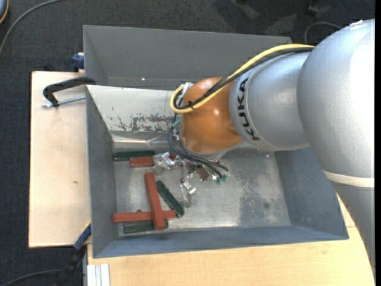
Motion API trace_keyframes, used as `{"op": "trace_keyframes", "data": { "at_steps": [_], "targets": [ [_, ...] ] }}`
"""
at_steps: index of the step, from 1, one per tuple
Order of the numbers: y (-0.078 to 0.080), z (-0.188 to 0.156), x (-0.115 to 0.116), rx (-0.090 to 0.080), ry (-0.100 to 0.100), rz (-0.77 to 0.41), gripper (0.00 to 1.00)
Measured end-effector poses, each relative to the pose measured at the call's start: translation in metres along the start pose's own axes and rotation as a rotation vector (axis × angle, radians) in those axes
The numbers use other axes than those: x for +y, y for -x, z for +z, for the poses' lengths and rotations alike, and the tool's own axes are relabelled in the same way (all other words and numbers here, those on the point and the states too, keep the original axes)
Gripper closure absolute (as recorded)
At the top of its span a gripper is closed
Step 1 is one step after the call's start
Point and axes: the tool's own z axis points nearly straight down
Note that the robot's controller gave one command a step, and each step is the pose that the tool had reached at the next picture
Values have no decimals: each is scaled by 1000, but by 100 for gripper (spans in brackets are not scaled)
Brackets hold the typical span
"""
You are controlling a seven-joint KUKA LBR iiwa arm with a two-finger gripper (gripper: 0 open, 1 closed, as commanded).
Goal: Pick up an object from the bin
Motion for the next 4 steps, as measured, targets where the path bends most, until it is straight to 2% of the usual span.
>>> {"op": "trace_keyframes", "data": {
  "at_steps": [1,2,3,4],
  "targets": [
    [37,-26,67,-3,0,176,0],
    [6,-3,91,-7,-7,2,0],
    [4,-1,93,0,-2,1,100],
    [8,-156,93,-9,-1,-18,100]
  ]
}}
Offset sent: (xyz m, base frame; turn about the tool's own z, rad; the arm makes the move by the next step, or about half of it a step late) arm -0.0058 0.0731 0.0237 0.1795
